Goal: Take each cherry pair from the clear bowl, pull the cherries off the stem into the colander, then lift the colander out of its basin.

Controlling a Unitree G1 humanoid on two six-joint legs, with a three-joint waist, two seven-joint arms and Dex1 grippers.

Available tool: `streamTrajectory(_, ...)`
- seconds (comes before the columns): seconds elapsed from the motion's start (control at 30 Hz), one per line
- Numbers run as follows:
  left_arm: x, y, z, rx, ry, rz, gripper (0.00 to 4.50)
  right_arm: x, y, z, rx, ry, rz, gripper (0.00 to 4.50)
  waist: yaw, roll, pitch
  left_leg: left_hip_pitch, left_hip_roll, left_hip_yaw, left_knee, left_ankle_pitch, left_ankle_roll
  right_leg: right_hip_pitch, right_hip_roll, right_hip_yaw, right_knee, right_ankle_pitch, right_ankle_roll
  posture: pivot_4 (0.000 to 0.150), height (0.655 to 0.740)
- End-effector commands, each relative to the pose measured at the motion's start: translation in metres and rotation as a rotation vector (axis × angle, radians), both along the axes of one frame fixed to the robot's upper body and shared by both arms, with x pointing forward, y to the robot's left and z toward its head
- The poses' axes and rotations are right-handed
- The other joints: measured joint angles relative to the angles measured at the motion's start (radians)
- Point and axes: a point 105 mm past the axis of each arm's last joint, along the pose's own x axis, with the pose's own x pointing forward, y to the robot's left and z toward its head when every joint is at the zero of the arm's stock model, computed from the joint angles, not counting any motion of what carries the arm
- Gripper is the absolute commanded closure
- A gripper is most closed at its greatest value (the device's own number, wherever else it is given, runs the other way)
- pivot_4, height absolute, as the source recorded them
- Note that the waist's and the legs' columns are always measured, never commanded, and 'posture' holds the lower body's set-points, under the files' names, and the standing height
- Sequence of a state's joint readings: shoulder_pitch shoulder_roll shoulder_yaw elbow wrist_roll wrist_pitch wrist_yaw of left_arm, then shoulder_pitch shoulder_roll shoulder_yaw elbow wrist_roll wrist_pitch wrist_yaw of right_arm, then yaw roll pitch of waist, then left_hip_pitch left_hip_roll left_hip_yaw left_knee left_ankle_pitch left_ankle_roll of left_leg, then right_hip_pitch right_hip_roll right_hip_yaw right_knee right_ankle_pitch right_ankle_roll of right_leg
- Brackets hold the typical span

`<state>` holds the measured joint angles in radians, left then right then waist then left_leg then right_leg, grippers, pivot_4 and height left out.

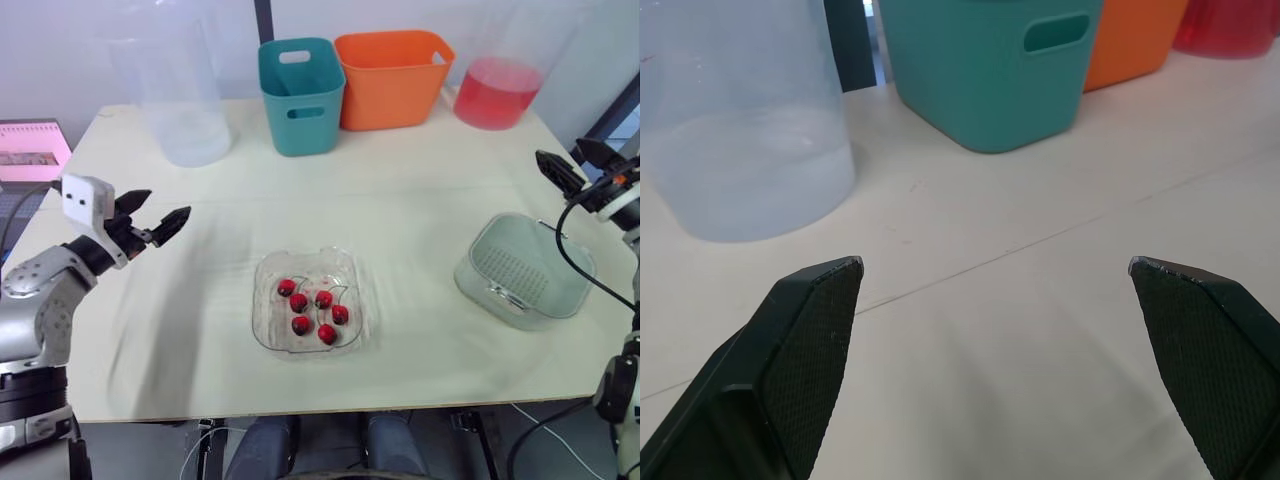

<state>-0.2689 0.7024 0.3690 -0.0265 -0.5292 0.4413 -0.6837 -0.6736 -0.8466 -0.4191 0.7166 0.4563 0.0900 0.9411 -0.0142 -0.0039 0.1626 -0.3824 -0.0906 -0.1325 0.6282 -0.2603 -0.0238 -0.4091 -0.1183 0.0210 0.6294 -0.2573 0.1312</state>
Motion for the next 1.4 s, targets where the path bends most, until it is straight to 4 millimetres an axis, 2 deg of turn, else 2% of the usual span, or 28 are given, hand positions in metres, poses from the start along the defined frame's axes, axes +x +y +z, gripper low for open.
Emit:
streamTrajectory(0.03,0.000,0.003,0.014,0.023,-0.064,0.015,0.00,-0.003,-0.003,0.018,-0.020,-0.061,-0.004,0.03,0.000,0.000,0.000,0.000,0.000,0.000,0.000,0.000,0.000,0.000,0.000,0.000,0.000,0.000,0.000,0.150,0.7400)
streamTrajectory(0.63,0.003,0.010,0.016,0.039,-0.069,0.028,0.00,-0.002,-0.008,0.013,-0.015,-0.048,-0.038,0.03,0.000,0.000,0.000,0.000,0.000,0.000,0.000,0.000,0.000,0.000,0.000,0.000,0.000,0.000,0.000,0.150,0.7400)
streamTrajectory(0.9,0.003,0.012,0.019,0.027,-0.077,0.024,0.00,0.005,-0.019,0.013,-0.042,-0.029,-0.166,0.03,0.000,0.000,0.000,0.000,0.000,0.000,0.000,0.000,-0.001,0.000,0.000,0.000,0.000,0.000,0.000,0.150,0.7400)
streamTrajectory(1.03,0.000,0.017,0.023,0.041,-0.073,0.021,0.00,0.009,-0.009,0.022,-0.043,0.014,-0.143,0.03,-0.001,0.000,0.000,0.000,0.000,0.000,0.000,0.001,-0.002,0.000,0.000,0.000,0.000,0.000,0.000,0.150,0.7400)
streamTrajectory(1.1,-0.005,0.017,0.025,0.058,-0.059,-0.004,0.00,0.010,0.011,0.026,-0.048,0.105,-0.045,0.03,-0.004,0.000,0.000,0.000,0.000,0.000,0.000,0.001,-0.002,-0.001,0.000,0.000,0.000,0.000,0.000,0.150,0.7400)
streamTrajectory(1.17,-0.017,0.012,0.027,0.087,-0.021,-0.073,0.00,0.006,0.051,0.039,-0.051,0.185,0.106,0.03,-0.008,0.001,0.000,-0.002,0.000,0.000,0.000,0.001,-0.002,-0.003,0.000,0.001,0.001,0.000,0.000,0.150,0.7400)
streamTrajectory(1.23,-0.025,0.007,0.028,0.103,0.007,-0.120,0.00,-0.001,0.077,0.045,-0.047,0.235,0.189,0.03,-0.014,0.002,0.000,-0.006,0.001,0.000,0.000,0.001,-0.002,-0.008,0.000,0.001,0.002,0.000,0.000,0.150,0.7400)
streamTrajectory(1.27,-0.032,0.003,0.027,0.118,0.035,-0.159,0.00,-0.004,0.096,0.044,-0.075,0.272,0.243,0.03,-0.013,0.002,0.000,-0.006,0.001,0.000,0.000,0.001,-0.002,-0.009,0.000,0.001,0.003,0.000,0.000,0.150,0.7400)
streamTrajectory(1.33,-0.052,-0.009,0.023,0.144,0.130,-0.277,0.00,-0.021,0.156,0.035,-0.165,0.361,0.423,0.03,-0.019,0.001,0.000,-0.008,0.001,-0.001,0.000,0.000,-0.001,-0.011,0.000,0.001,0.003,0.000,0.000,0.150,0.7400)
streamTrajectory(1.37,-0.065,-0.015,0.018,0.156,0.193,-0.342,0.00,-0.034,0.190,0.027,-0.204,0.418,0.537,0.03,-0.023,0.001,0.000,-0.009,0.001,-0.001,-0.001,0.000,0.000,-0.011,0.000,0.001,0.002,0.000,0.000,0.150,0.7400)
streamTrajectory(1.4,-0.076,-0.021,0.014,0.165,0.249,-0.396,0.00,-0.046,0.216,0.020,-0.233,0.465,0.625,0.03,-0.028,0.001,0.000,-0.009,0.001,-0.001,-0.001,0.000,0.000,-0.012,0.000,0.001,0.003,0.000,0.000,0.150,0.7400)
